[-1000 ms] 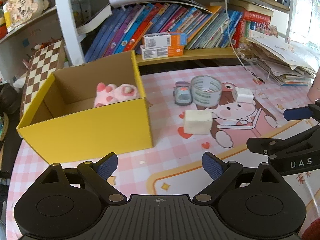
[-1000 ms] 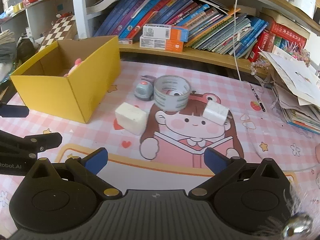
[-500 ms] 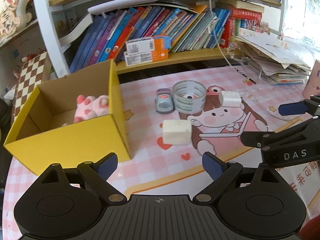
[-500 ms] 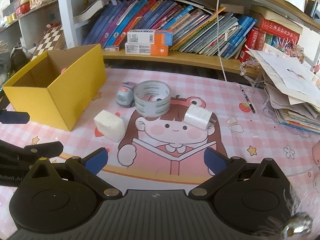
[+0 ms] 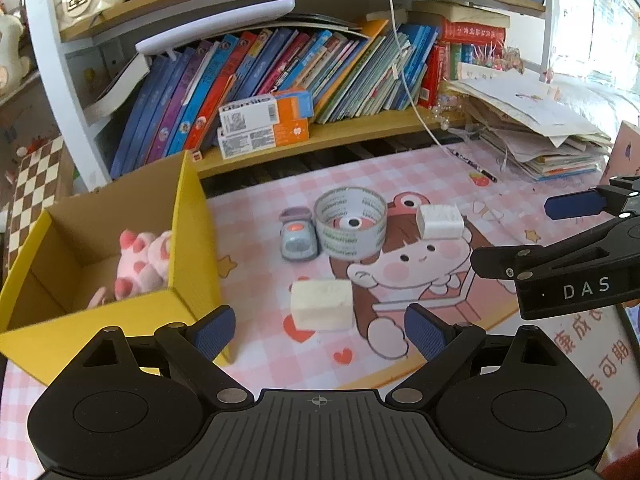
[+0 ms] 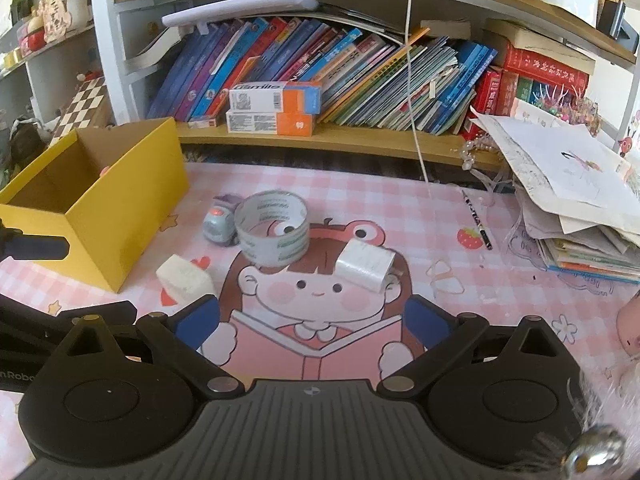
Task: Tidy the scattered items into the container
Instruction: 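Move both tools back over the desk toward the white blocks, then reach the left tool to the white block while the right tool reaches the white charger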
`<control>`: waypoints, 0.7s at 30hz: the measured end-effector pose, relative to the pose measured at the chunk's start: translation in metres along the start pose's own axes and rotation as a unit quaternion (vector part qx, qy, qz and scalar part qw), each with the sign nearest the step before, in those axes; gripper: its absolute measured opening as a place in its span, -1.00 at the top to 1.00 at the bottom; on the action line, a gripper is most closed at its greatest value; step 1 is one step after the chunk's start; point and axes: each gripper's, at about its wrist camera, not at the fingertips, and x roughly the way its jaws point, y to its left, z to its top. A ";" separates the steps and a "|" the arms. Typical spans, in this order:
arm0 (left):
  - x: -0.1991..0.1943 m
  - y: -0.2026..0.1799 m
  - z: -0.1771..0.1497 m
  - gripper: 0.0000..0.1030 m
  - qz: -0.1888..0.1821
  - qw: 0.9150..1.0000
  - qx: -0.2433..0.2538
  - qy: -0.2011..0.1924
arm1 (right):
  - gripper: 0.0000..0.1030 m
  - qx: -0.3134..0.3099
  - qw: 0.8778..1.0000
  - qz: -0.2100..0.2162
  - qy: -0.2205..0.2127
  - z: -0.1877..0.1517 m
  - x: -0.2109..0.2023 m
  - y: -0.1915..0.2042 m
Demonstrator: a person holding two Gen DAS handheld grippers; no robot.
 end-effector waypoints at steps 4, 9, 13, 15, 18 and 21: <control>0.005 -0.003 0.006 -0.82 -0.002 1.000 0.005 -0.004 | -0.95 0.001 1.000 -0.001 0.000 0.005 0.006 -0.006; 0.013 -0.004 0.012 -0.82 -0.003 1.000 0.003 -0.007 | -0.95 -0.002 1.000 0.002 0.002 0.011 0.017 -0.012; 0.020 -0.005 0.014 -0.82 -0.003 1.000 0.002 -0.006 | -0.93 -0.004 1.000 0.003 0.005 0.016 0.028 -0.015; 0.025 -0.005 0.014 -0.82 -0.002 1.000 0.002 -0.004 | -0.89 -0.005 1.000 0.002 0.008 0.017 0.034 -0.017; 0.031 -0.004 0.014 -0.82 -0.002 1.000 0.000 0.002 | -0.86 -0.004 1.000 0.001 0.015 0.019 0.044 -0.020; 0.038 -0.001 0.015 -0.82 0.000 1.000 -0.007 0.007 | -0.85 -0.003 1.000 0.000 0.020 0.021 0.053 -0.023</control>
